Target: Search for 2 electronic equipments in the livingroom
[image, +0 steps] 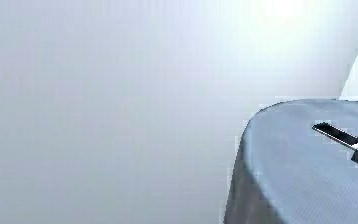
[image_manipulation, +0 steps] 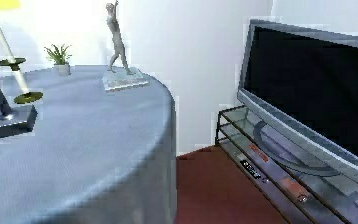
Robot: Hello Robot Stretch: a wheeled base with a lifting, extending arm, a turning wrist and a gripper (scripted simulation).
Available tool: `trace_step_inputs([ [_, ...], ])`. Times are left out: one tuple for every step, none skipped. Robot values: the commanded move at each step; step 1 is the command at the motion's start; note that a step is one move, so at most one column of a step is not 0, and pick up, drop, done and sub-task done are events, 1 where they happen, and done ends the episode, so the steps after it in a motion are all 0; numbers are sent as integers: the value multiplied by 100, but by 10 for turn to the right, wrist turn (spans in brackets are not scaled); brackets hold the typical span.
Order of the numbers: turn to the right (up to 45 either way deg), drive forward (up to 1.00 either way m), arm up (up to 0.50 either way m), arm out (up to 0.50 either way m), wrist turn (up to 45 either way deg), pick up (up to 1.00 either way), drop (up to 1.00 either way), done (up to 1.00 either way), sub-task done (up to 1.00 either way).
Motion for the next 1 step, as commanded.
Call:
trace_step_inputs([
  [390, 0, 0, 0, 0, 0, 0, 0, 0],
])
